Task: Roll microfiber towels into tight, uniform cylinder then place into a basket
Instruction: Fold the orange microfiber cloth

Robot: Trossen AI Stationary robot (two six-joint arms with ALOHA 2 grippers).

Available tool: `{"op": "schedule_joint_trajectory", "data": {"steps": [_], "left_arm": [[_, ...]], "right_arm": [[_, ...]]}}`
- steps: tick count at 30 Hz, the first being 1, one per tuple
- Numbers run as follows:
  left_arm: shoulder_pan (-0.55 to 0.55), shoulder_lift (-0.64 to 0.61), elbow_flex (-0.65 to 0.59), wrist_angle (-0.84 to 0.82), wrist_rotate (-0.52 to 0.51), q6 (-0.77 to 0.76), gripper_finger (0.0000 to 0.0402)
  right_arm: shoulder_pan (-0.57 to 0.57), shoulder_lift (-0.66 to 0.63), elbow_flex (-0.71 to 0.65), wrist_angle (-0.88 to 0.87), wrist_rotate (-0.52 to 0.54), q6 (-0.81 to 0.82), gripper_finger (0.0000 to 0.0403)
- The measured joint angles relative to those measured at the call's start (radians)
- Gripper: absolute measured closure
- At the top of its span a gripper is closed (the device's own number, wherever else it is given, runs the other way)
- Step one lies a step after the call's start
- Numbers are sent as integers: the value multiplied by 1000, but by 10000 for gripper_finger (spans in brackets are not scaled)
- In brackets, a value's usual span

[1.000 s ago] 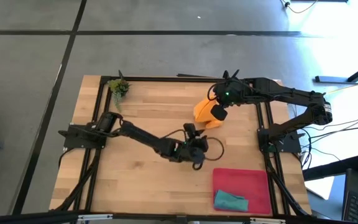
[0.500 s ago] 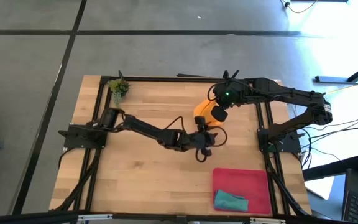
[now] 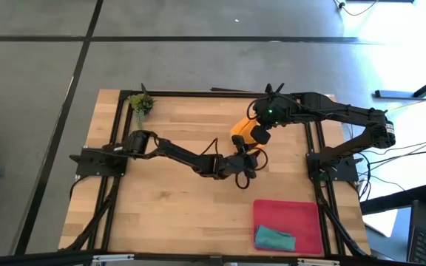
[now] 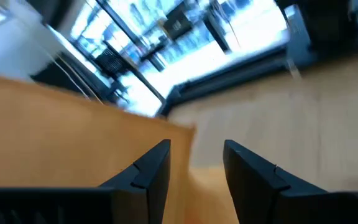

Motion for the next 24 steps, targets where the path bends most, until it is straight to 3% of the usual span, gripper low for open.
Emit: {"op": "schedule_joint_trajectory", "data": {"steps": [24], "left_arm": [[37, 5, 1, 52, -102, -5, 262]], "right_arm": [[0, 0, 0, 100, 1, 27, 398]]}}
